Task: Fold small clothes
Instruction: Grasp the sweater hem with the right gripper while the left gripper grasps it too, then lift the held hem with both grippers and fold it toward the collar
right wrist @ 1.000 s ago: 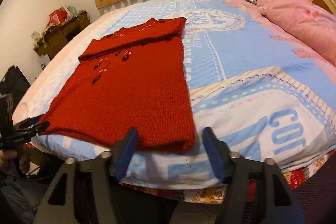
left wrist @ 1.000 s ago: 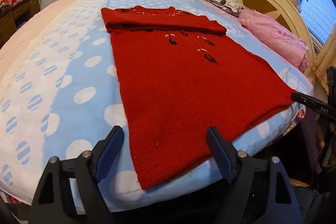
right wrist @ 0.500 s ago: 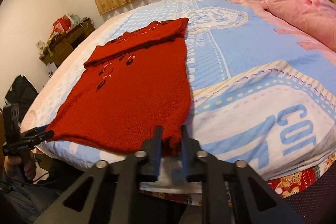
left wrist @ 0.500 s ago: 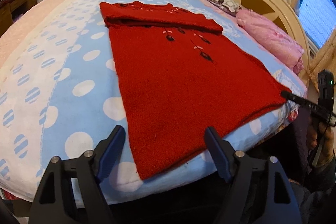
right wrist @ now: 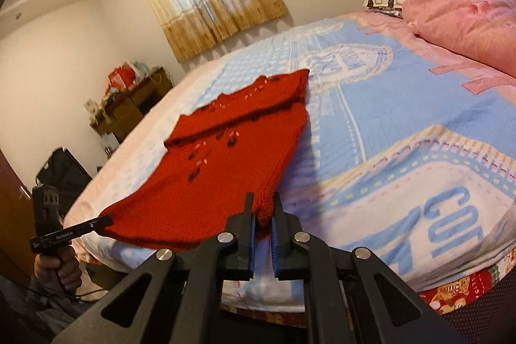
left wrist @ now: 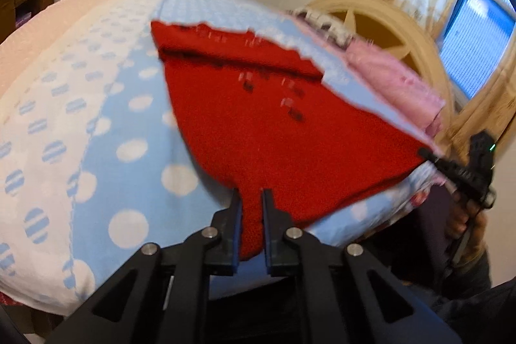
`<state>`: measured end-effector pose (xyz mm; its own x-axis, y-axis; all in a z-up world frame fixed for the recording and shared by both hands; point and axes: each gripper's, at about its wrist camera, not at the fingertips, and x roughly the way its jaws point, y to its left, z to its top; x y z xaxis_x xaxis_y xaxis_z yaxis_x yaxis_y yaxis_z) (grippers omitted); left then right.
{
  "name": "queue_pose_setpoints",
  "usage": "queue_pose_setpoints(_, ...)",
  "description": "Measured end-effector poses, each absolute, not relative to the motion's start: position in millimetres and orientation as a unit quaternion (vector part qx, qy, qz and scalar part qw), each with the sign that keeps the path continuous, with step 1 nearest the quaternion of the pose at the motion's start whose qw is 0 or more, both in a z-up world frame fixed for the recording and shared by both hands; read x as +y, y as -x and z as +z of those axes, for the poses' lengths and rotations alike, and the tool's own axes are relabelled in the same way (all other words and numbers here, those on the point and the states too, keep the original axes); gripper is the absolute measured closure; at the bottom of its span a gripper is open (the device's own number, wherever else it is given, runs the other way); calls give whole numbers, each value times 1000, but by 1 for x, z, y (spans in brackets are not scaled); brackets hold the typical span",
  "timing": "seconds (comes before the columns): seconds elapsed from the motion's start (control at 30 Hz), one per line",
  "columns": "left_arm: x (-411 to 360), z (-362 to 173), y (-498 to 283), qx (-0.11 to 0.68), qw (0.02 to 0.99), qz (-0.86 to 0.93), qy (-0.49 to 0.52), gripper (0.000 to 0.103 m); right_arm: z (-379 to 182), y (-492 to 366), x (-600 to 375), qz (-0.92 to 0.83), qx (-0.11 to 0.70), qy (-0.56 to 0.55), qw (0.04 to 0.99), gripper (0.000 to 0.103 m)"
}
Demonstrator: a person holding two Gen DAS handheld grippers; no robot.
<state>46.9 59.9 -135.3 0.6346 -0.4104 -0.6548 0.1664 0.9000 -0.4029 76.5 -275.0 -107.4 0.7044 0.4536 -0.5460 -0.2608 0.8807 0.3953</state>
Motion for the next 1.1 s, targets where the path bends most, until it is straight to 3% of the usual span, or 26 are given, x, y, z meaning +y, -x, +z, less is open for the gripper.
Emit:
queue_pose_setpoints(0.53, 95, -91, -122, 348, 897, -173, 210, 92, -35, -160, -255, 210, 258, -171, 928, 96)
queue_pose_setpoints(1.1, 135, -76, -251, 342, 890, -155, 259, 93, -11, -303, -210, 188, 278, -135, 933, 96)
